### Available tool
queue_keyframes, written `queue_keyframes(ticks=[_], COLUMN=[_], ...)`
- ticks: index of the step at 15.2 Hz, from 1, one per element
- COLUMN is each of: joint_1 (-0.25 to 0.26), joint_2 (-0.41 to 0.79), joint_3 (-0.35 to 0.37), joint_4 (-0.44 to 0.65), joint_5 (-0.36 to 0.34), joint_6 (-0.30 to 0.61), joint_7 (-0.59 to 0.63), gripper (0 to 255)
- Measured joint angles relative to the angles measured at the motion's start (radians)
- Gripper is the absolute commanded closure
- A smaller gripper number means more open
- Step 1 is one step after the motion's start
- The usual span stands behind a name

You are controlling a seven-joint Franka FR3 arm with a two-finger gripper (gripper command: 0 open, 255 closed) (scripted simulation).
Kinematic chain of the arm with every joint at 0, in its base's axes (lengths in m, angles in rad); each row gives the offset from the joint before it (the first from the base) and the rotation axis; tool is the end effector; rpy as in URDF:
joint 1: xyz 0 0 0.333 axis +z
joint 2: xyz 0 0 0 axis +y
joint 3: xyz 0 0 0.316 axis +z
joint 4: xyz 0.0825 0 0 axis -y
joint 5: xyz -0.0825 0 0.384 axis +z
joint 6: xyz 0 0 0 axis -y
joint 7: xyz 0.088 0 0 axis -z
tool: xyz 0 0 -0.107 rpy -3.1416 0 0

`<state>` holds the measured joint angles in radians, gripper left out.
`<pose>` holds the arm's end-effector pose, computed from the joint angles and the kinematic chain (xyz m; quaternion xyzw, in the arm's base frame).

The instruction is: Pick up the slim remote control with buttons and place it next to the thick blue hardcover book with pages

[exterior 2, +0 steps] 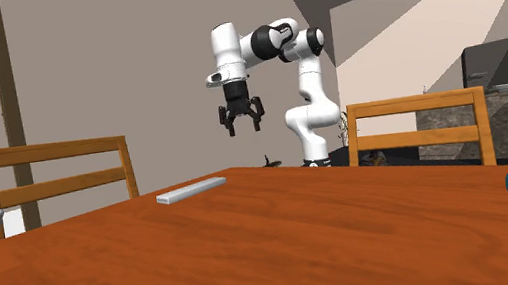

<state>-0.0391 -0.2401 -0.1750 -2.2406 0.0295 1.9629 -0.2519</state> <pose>0.4618 -0.1016 0.4627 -0.9991 -0.0159 0.0123 0.0380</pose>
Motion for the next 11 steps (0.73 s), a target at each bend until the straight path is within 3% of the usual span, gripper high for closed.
queue_keyframes(ticks=[11], joint_1=[-0.037], joint_2=[0.421], joint_3=[-0.046], joint_4=[0.313], joint_5=[0.048], joint_6=[0.117], joint_7=[-0.124], gripper=[0])
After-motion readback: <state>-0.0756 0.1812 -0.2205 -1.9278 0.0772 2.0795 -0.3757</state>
